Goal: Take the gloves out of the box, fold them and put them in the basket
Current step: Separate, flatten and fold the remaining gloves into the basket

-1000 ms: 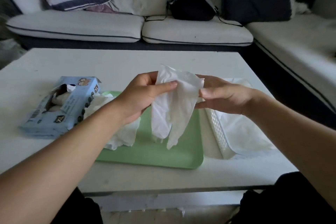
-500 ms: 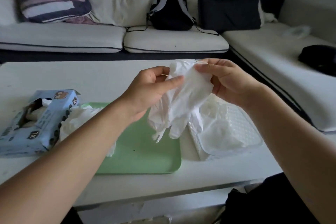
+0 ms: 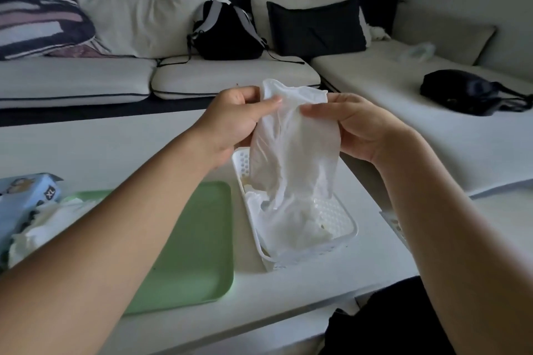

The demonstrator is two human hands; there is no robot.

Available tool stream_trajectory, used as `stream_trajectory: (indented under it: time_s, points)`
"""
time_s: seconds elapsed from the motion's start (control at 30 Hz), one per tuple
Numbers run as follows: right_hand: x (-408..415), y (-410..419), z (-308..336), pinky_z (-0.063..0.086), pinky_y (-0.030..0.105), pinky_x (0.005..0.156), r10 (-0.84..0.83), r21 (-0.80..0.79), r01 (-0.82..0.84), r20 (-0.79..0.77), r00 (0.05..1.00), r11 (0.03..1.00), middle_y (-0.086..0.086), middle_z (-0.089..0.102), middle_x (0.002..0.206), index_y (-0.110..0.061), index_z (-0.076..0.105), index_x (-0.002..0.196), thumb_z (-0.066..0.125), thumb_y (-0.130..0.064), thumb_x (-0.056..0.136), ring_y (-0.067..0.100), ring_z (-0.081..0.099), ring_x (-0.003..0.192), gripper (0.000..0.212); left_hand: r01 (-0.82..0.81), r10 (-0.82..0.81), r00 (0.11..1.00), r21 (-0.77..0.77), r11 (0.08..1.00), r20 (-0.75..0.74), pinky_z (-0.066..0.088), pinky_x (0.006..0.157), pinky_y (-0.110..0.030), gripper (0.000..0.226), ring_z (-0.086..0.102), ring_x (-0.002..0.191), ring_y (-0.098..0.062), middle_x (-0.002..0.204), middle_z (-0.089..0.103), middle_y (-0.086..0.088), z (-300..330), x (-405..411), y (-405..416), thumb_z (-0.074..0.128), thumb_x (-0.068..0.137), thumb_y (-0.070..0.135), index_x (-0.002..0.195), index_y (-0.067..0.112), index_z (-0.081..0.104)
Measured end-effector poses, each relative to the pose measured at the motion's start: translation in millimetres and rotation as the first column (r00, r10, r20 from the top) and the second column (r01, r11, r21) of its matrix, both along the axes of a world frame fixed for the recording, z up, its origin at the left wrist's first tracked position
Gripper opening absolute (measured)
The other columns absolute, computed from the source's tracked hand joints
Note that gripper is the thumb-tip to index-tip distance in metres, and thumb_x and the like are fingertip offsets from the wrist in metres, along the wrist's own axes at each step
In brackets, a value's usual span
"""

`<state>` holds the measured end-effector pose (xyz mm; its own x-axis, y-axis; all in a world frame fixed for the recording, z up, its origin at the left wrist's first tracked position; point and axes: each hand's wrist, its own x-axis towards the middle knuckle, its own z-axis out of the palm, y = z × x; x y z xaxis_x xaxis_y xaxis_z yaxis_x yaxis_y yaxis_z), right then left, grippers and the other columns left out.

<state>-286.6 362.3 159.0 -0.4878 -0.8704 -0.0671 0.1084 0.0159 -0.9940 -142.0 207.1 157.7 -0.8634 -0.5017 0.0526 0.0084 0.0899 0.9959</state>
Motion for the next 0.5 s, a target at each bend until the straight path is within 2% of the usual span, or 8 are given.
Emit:
stream_trajectory:
  time_s: [0.1, 0.2, 0.3, 0.37, 0.4, 0.43, 0.5]
  points:
    - [-5.3, 2.4, -0.9, 0.058, 0.035, 0.085, 0.024, 0.022, -0.026, 0.078, 0.997, 0.999, 0.016, 0.072, 0.117, 0.000, 0.067, 0.122, 0.070, -0.018, 0.083, 0.027, 0.072, 0.103, 0.043, -0.009, 0.009, 1.000, 0.021, 1.000, 0.018, 0.057, 0.060, -0.026, 0.011, 0.072, 0.074, -0.015, 0.094, 0.078, -0.004, -7.5, -6.8, -0.3, 0.068, 0.097, 0.023, 0.104, 0.018, 0.075]
    - [-10.3, -2.6, -5.8, 0.058, 0.036, 0.091, 0.023, 0.046, -0.029, 0.132, 0.991, 0.999, 0.015, 0.070, 0.121, -0.001, 0.066, 0.125, 0.072, -0.023, 0.082, 0.026, 0.070, 0.107, 0.049, -0.028, 0.026, 0.999, 0.033, 0.999, 0.047, 0.057, 0.067, -0.031, 0.014, 0.073, 0.076, -0.018, 0.097, 0.078, -0.005, -17.0, -12.6, -3.3, 0.068, 0.097, 0.023, 0.108, 0.016, 0.074]
    - [-19.6, -12.3, -13.6, 0.058, 0.035, 0.092, -0.020, 0.107, 0.003, 0.157, 0.987, 0.994, 0.012, 0.071, 0.120, -0.001, 0.067, 0.124, 0.077, -0.019, 0.076, 0.024, 0.071, 0.106, 0.052, -0.042, 0.038, 0.996, 0.044, 0.998, 0.085, 0.056, 0.065, -0.030, 0.017, 0.072, 0.076, -0.019, 0.102, 0.078, -0.010, -26.3, -18.3, -9.8, 0.068, 0.097, 0.020, 0.110, 0.011, 0.073]
    - [-25.7, -18.7, -20.2, 0.059, 0.036, 0.089, -0.031, 0.158, 0.009, 0.139, 0.990, 0.987, 0.011, 0.073, 0.117, -0.002, 0.068, 0.121, 0.079, -0.014, 0.075, 0.024, 0.072, 0.104, 0.049, -0.044, 0.040, 0.992, 0.032, 0.999, 0.123, 0.056, 0.058, -0.026, 0.020, 0.071, 0.073, -0.018, 0.101, 0.077, -0.011, -32.1, -22.2, -15.3, 0.068, 0.097, 0.019, 0.112, 0.007, 0.072]
    - [-28.7, -21.9, -24.0, 0.060, 0.033, 0.083, -0.043, 0.176, 0.025, 0.104, 0.994, 0.984, 0.008, 0.074, 0.111, -0.003, 0.070, 0.117, 0.078, -0.012, 0.078, 0.022, 0.073, 0.098, 0.041, -0.046, 0.044, 0.988, 0.014, 0.999, 0.145, 0.056, 0.057, -0.025, 0.020, 0.071, 0.071, -0.016, 0.098, 0.078, -0.009, -34.0, -24.3, -17.8, 0.068, 0.097, 0.020, 0.112, 0.007, 0.073]
    - [-30.3, -26.5, -27.4, 0.060, 0.030, 0.075, -0.065, 0.189, 0.053, 0.062, 0.996, 0.981, 0.006, 0.075, 0.105, -0.005, 0.071, 0.112, 0.077, -0.011, 0.081, 0.019, 0.074, 0.091, 0.033, -0.055, 0.055, 0.985, -0.007, 0.998, 0.165, 0.057, 0.057, -0.024, 0.019, 0.071, 0.070, -0.015, 0.094, 0.078, -0.007, -35.1, -27.0, -21.5, 0.069, 0.096, 0.020, 0.109, 0.008, 0.073]
    - [-32.9, -36.2, -32.6, 0.058, 0.030, 0.072, -0.116, 0.174, 0.121, -0.039, 0.992, 0.977, 0.003, 0.076, 0.098, -0.010, 0.072, 0.105, 0.078, -0.011, 0.083, 0.018, 0.073, 0.088, 0.023, -0.086, 0.094, 0.981, -0.057, 0.995, 0.167, 0.061, 0.065, -0.027, 0.012, 0.072, 0.074, -0.016, 0.089, 0.078, -0.004, -35.0, -33.8, -29.8, 0.072, 0.094, 0.021, 0.101, 0.011, 0.073]
